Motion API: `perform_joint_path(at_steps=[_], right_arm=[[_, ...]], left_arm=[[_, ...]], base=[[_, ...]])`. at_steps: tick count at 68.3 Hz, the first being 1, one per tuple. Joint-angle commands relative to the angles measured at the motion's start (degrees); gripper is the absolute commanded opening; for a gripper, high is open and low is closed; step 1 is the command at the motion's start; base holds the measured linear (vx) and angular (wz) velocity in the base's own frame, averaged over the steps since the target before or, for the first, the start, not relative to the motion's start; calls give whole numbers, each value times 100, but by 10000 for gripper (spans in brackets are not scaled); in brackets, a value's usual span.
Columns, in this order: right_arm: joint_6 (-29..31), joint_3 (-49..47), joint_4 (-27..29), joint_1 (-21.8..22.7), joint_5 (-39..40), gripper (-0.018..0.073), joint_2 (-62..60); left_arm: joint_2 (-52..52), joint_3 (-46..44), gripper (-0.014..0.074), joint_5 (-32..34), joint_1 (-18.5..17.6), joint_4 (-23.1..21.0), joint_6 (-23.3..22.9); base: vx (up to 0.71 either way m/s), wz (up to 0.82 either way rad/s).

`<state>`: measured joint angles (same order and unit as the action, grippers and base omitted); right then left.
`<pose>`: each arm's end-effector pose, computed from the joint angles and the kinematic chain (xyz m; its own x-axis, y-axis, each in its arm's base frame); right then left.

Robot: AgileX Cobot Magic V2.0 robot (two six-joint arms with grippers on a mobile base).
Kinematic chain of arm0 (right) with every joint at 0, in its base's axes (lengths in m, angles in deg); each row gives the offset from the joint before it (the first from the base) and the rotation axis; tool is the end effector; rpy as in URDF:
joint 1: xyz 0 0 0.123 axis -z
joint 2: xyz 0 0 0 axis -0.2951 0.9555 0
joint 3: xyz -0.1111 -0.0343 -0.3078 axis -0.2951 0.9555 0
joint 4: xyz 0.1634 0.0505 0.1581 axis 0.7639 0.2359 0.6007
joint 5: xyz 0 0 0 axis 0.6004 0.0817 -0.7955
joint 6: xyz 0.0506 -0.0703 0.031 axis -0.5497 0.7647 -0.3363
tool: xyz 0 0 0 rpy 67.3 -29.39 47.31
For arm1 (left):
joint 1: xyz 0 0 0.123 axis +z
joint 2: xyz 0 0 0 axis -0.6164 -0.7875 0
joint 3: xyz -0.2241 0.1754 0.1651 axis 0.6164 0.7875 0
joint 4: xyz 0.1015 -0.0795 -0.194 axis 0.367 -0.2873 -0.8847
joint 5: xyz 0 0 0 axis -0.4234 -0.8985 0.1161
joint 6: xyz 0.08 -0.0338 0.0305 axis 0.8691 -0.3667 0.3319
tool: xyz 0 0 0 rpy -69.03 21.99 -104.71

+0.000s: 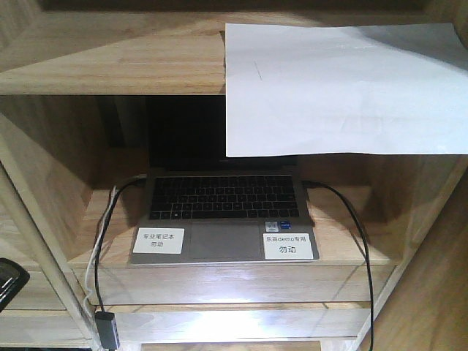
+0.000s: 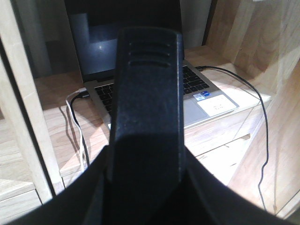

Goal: Grab stapler and paper to desk for stapling

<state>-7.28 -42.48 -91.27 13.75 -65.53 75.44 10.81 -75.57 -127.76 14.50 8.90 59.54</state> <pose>-0.0057 -0.0006 0.2013 0.0397 -0.0086 -0.9992 -0.0554 0.9984 -0.0108 -0.0237 0.0033 0.3153 -0.3585 0.0823 -0.9299 0.4338 0.8967 -0.0879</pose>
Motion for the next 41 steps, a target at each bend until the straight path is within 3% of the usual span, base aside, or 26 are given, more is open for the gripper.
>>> perform_joint_path(at_steps=[1, 41], right_arm=[[24, 130, -6, 26, 412, -9, -57], [24, 130, -6, 26, 406, -9, -52]], left_arm=[[-51, -173, -6, 512, -29, -87, 0], [-51, -173, -6, 237, -29, -81, 0]], base=[[0, 0], [0, 0]])
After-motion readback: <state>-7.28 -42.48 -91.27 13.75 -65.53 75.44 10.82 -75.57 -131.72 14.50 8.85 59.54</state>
